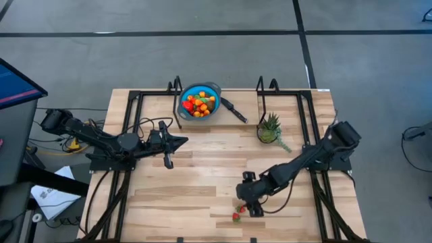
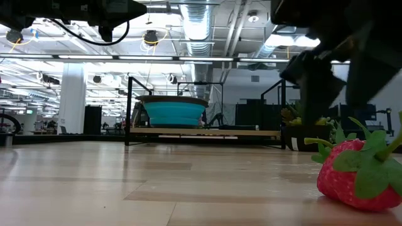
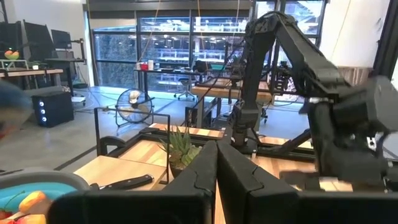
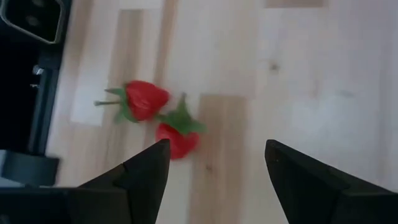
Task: Pick & Place Fruit
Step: Put the strawberry into the basket
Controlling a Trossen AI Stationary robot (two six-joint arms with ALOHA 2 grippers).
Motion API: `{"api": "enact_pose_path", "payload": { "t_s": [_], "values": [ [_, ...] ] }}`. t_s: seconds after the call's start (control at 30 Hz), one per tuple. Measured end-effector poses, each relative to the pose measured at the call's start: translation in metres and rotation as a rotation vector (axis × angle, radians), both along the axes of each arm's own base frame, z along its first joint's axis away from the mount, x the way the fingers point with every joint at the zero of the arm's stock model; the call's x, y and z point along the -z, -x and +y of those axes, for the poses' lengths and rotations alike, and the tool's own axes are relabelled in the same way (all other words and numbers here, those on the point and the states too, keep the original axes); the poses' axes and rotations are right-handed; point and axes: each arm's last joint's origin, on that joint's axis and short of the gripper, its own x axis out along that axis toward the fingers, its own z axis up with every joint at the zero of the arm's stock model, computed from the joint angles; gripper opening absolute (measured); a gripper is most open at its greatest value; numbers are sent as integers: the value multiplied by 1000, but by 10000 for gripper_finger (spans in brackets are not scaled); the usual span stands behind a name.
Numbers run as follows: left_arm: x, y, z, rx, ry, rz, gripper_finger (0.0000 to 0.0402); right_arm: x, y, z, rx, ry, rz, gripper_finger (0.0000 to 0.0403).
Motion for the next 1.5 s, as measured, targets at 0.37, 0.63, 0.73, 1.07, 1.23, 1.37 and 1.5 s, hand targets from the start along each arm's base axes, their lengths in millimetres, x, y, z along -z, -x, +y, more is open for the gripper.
{"api": "enact_pose_path", "payload": {
  "t_s": [0.37, 0.63, 0.73, 1.07, 1.23, 1.37, 1.5],
  "values": [
    [1, 0, 0, 0, -3, 11, 2, 42, -12, 26, -66, -75, 32, 255],
    [1, 0, 0, 0, -4, 14, 2, 48, -14, 26, -55, -90, 43, 252],
    [1, 0, 0, 0, -4, 14, 2, 48, -14, 26, -53, -90, 45, 241],
    [1, 0, 0, 0, -4, 14, 2, 49, -14, 25, -48, -82, 48, 152],
    [1, 0, 0, 0, -4, 14, 2, 49, -14, 25, -35, -92, 51, 127],
    [1, 0, 0, 0, -4, 14, 2, 49, -14, 26, -33, -93, 51, 135],
    [1, 0, 0, 0, -4, 14, 2, 48, -13, 25, -36, -97, 55, 142]
  ]
}}
